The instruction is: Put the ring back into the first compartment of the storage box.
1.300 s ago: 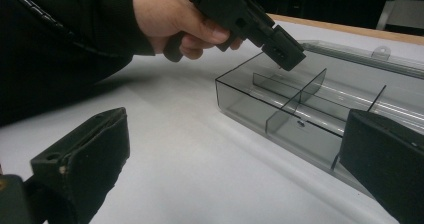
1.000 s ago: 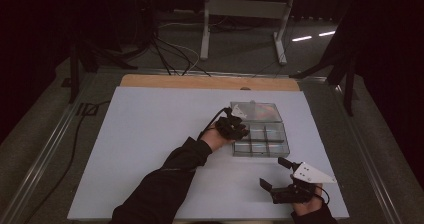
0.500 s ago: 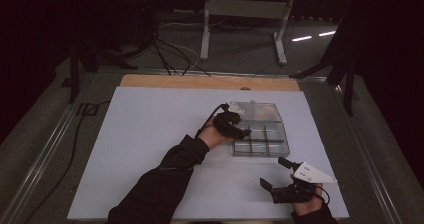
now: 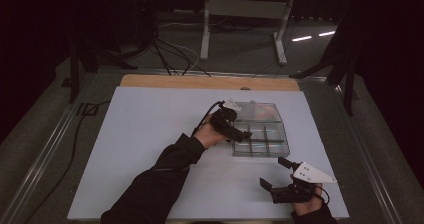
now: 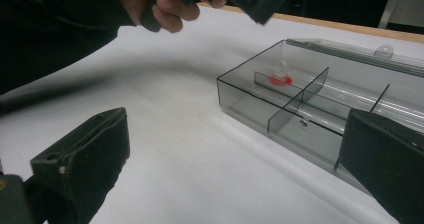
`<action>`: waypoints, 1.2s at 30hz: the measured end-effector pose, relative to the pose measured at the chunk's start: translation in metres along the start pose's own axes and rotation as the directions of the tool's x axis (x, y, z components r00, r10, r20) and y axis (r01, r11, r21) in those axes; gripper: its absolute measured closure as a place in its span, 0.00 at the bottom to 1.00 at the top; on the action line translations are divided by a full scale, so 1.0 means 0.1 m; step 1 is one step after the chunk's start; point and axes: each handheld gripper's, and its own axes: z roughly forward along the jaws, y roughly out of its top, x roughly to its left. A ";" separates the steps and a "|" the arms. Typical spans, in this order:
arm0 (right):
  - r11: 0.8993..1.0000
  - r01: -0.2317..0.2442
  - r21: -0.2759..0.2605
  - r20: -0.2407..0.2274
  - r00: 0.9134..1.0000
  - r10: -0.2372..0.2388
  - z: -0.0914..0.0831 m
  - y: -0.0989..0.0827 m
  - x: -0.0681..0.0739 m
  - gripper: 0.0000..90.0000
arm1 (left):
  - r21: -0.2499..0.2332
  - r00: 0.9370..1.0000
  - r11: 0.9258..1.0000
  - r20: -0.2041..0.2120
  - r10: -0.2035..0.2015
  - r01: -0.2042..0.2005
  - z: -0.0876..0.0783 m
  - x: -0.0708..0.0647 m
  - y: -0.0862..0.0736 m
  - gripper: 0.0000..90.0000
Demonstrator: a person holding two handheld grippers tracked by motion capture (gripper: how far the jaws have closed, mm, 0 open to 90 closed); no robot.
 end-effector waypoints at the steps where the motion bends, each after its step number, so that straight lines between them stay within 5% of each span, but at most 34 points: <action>1: 1.000 -0.002 0.000 0.001 1.000 0.002 0.00 0.00 0.00 0.00 | -0.003 1.000 1.000 0.003 -0.002 0.002 -0.02 0.00 0.00 0.09; 12: 1.000 0.001 0.001 0.002 1.000 -0.001 0.00 0.00 0.00 0.00 | -0.028 0.999 1.000 0.031 0.012 -0.011 -0.26 0.01 -0.01 0.02; 24: 1.000 -0.001 0.001 0.002 1.000 0.001 0.00 0.00 0.00 0.00 | -0.090 1.000 0.996 -0.009 0.022 -0.023 -0.60 0.07 -0.09 0.01; 36: 1.000 -0.001 0.003 0.001 1.000 0.001 0.01 0.00 0.01 0.00 | -0.072 0.999 0.997 -0.035 0.024 -0.026 -0.93 0.13 -0.42 0.01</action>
